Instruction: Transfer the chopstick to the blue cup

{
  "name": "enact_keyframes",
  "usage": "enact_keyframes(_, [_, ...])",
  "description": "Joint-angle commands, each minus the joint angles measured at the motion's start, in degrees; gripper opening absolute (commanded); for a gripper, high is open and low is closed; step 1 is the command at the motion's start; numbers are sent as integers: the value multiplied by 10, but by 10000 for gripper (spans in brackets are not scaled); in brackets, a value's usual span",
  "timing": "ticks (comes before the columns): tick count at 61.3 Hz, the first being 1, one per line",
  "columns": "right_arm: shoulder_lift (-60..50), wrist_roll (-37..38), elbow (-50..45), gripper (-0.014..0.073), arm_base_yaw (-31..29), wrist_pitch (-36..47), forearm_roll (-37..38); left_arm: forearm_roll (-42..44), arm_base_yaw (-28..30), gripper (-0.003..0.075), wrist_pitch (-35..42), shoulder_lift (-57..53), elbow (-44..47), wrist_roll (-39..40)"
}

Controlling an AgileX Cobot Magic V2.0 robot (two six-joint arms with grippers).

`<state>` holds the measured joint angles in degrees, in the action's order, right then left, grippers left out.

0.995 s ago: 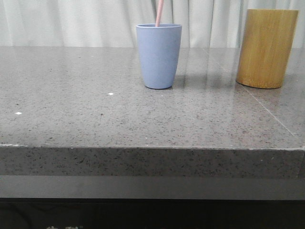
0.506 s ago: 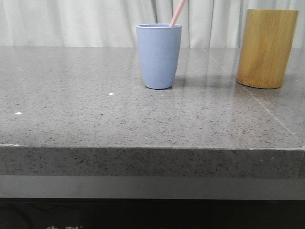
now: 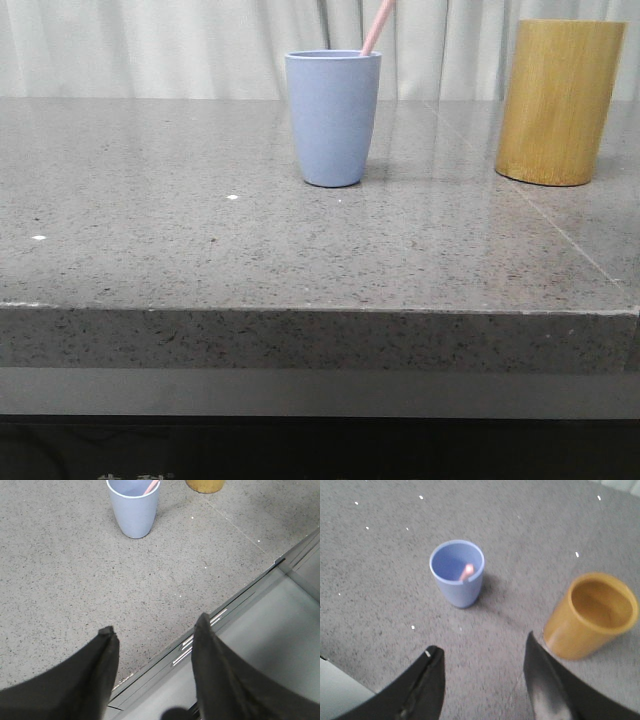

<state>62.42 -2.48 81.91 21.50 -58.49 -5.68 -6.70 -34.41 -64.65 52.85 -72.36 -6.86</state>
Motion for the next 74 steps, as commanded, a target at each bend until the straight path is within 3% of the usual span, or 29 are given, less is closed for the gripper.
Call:
enact_keyframes(1, [-60,25,-59,391,-3,66,20,-9,1,345,36,-4,-15,0])
enact_keyframes(16, [-164,44,-197,391,-3,95,26,-9,1,345,36,-4,-15,0])
enact_keyframes(32, [-227,44,-259,388,-3,122,28,-9,1,333,36,-4,-15,0])
enact_keyframes(38, [-233,44,-267,304,-3,132,28,-9,1,271,36,-4,-15,0])
enact_keyframes(48, [-233,44,-270,56,-3,131,28,-9,1,101,36,-4,-15,0])
enact_keyframes(56, [-233,44,-270,-76,-3,133,28,-9,1,-8,36,-4,-15,0])
enact_keyframes(74, [-232,44,-270,-68,-3,143,33,-9,1,-19,38,-4,-15,0])
